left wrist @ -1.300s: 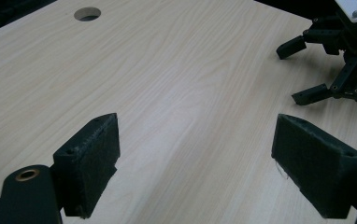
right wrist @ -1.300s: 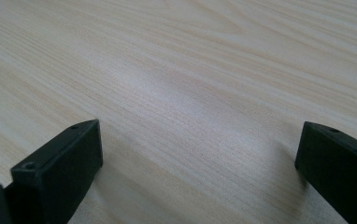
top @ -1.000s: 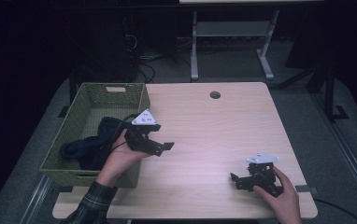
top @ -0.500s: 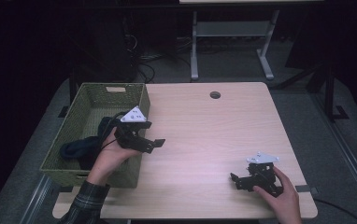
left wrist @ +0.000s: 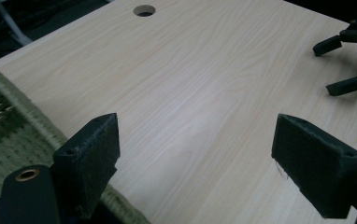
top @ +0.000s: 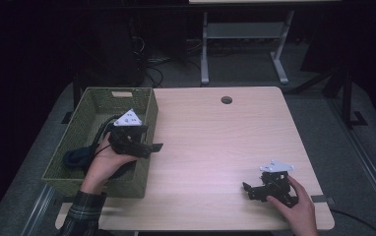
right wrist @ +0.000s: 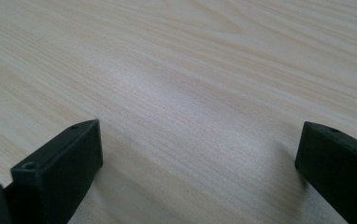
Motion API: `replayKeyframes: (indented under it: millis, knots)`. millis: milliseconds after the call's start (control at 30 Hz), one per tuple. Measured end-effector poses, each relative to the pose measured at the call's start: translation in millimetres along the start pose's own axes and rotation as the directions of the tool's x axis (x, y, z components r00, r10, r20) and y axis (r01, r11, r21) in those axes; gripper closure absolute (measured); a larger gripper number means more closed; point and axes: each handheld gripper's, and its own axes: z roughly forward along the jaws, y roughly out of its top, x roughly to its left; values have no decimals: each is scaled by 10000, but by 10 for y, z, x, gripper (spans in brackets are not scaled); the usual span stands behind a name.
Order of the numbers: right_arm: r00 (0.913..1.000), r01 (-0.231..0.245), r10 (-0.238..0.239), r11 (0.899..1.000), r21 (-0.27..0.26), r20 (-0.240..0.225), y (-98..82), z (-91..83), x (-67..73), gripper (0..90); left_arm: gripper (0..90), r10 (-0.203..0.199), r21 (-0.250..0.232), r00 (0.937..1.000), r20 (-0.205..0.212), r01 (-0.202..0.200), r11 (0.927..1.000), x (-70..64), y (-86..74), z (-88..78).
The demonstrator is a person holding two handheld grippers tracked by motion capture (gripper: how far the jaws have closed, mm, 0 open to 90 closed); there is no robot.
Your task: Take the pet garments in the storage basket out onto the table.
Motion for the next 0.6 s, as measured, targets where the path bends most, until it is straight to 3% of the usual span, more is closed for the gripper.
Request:
replayKeyframes:
  millis: [600]
  knots:
    - [10000,-3,3,10000,2,-1,0,0,0,5,148,-370,-24,9973,-637,369,9993,189,-93,-251]
